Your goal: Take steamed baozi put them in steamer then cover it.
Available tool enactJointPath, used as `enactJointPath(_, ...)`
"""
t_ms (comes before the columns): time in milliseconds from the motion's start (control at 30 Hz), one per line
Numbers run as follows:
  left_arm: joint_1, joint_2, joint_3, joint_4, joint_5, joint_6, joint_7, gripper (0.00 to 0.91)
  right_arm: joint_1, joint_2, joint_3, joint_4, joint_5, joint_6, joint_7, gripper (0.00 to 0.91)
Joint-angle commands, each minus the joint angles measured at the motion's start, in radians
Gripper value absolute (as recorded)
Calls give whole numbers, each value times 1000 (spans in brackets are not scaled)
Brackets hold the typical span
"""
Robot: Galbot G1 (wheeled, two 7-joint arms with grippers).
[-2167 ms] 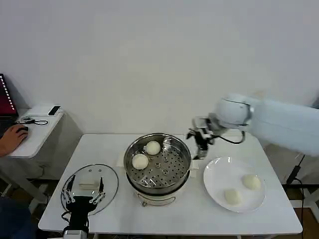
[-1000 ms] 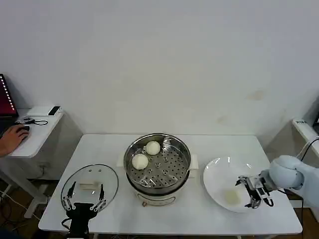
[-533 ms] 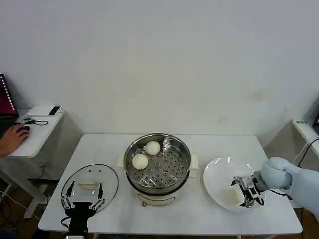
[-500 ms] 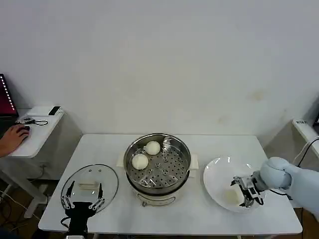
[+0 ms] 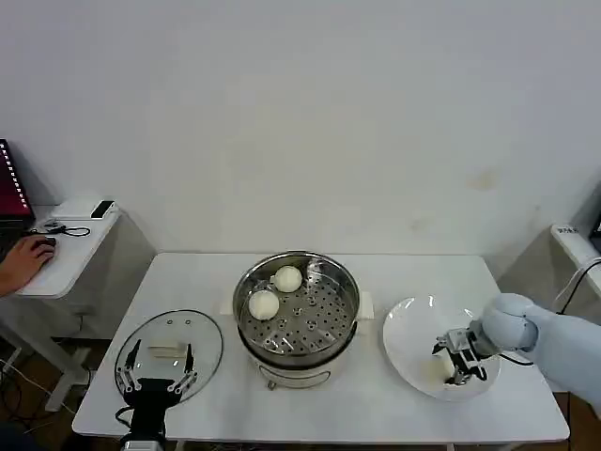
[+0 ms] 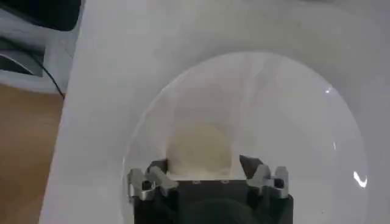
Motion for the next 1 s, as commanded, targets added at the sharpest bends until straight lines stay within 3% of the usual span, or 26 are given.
enactJointPath(33, 0, -1, 1, -1, 0, 0, 0, 907, 14, 5, -3, -10, 0, -3, -20, 635)
enactJointPath(233, -3, 0, 2, 1, -1, 0, 0, 907, 83, -6, 3, -2, 11, 8, -64, 635)
enactJointPath(533, -3, 3, 0, -1, -5, -2, 0, 907, 330, 33, 38, -31, 115, 18, -108, 635)
enactJointPath(667, -9, 6, -3, 2, -8, 0, 0, 907, 456, 94, -27, -70, 141, 20, -103, 635)
enactJointPath(1000, -11, 7, -9, 2, -13, 2, 1, 907, 720, 342, -208, -113, 187, 6, -80, 635)
